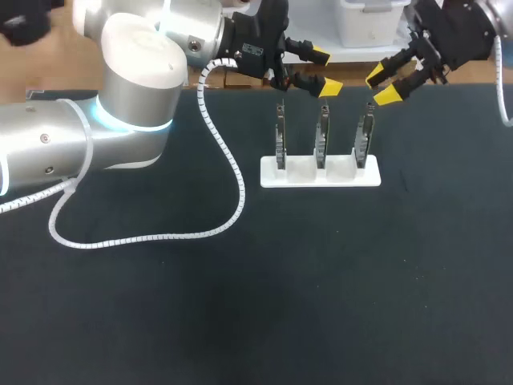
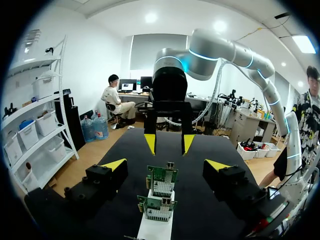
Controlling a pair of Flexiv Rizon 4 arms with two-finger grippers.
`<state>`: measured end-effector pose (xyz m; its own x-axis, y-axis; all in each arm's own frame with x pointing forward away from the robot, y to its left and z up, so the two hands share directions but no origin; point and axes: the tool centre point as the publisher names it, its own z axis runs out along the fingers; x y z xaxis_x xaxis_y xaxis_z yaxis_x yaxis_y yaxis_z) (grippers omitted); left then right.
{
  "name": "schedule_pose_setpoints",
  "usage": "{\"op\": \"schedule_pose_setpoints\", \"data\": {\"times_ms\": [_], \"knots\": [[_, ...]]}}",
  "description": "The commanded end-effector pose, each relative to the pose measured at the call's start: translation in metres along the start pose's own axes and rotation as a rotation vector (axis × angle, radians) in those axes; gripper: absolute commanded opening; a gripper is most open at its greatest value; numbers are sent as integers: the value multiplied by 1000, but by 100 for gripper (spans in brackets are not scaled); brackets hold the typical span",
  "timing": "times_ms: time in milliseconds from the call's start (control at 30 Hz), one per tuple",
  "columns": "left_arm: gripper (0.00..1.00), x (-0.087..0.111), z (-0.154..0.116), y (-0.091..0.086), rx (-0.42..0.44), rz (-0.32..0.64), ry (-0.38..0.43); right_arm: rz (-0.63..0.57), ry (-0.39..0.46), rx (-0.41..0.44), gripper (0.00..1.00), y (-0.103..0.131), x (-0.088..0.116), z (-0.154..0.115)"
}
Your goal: Pick up the optical module with the left hand, and insert it into the network port with the right hand.
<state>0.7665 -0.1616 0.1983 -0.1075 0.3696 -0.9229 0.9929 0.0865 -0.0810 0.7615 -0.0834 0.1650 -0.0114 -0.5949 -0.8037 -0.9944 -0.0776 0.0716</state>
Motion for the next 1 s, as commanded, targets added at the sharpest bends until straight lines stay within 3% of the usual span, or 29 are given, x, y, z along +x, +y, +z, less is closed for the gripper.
{"op": "schedule_pose_setpoints", "data": {"times_ms": [33, 367, 400, 433, 467, 500, 1000], "knots": [[100, 0, 0, 0, -2, 0, 2, -11, 4, 2, 100, 3, -6, -4], [100, 0, 0, 0, -2, 0, 2, -12, 2, -18, 100, -4, -15, -4], [100, 0, 0, 0, -2, 0, 2, -12, -2, -18, 84, -5, -15, -4], [100, 0, 0, 0, -2, 0, 2, -15, -4, -17, 47, -5, -15, -4], [100, 0, 0, 0, -2, 0, 2, -17, -4, -17, 28, -6, -16, -4], [100, 0, 0, 0, -2, 0, 2, -20, -2, -19, 0, -6, -17, -4], [100, 0, 0, 0, -2, 0, 2, -16, 2, -8, 0, -6, -17, -4]]}}
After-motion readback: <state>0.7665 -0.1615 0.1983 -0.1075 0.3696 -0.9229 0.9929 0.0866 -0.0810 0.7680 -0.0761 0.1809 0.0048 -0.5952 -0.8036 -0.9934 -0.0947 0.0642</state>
